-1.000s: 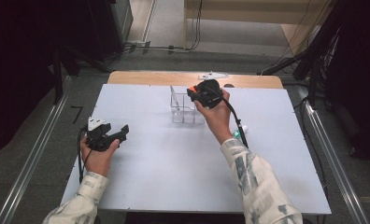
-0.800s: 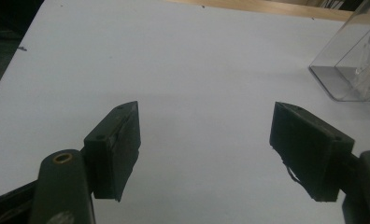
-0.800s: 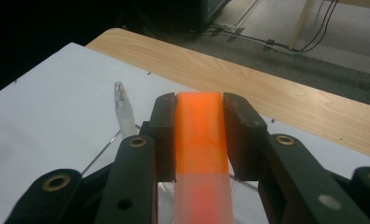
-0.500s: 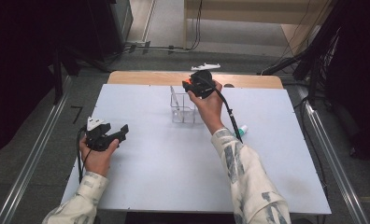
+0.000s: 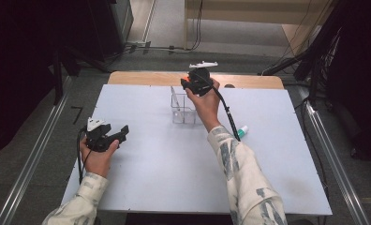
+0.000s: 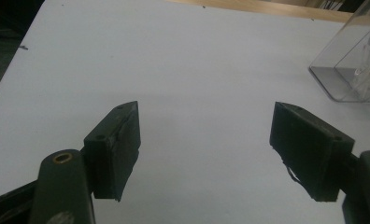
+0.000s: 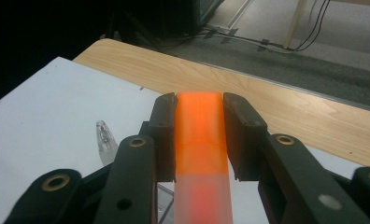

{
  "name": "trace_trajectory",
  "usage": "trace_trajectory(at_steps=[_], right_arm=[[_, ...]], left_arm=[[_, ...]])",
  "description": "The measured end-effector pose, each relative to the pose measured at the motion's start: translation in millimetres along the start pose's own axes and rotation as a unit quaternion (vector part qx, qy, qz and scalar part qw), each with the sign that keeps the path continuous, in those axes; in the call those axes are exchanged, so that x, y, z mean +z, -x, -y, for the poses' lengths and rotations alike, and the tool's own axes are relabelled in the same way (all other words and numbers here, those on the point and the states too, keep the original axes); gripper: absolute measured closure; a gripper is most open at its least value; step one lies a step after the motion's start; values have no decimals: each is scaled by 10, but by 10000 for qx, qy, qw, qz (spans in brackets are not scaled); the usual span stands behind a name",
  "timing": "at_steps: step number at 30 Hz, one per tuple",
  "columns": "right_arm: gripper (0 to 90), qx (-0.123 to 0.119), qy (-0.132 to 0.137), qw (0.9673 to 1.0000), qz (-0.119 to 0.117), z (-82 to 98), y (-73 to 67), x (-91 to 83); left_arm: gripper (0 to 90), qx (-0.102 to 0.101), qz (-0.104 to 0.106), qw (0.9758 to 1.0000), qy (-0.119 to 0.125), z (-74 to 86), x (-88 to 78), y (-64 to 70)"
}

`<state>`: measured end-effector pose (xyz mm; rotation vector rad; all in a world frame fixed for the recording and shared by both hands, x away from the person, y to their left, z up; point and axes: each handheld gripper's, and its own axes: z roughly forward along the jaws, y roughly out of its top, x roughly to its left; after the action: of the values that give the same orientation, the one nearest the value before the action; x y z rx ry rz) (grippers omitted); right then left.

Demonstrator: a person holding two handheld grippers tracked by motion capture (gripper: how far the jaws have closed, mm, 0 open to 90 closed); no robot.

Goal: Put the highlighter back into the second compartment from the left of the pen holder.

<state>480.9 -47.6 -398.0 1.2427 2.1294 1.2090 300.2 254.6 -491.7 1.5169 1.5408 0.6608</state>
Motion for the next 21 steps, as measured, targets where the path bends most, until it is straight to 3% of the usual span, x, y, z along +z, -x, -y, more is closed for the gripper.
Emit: trace_trajectory(at_steps=[21], right_arm=[[647, -5, 20, 10000, -20, -78, -79, 38]], left_arm=[[252, 3, 15, 10000, 0, -2, -12, -12]])
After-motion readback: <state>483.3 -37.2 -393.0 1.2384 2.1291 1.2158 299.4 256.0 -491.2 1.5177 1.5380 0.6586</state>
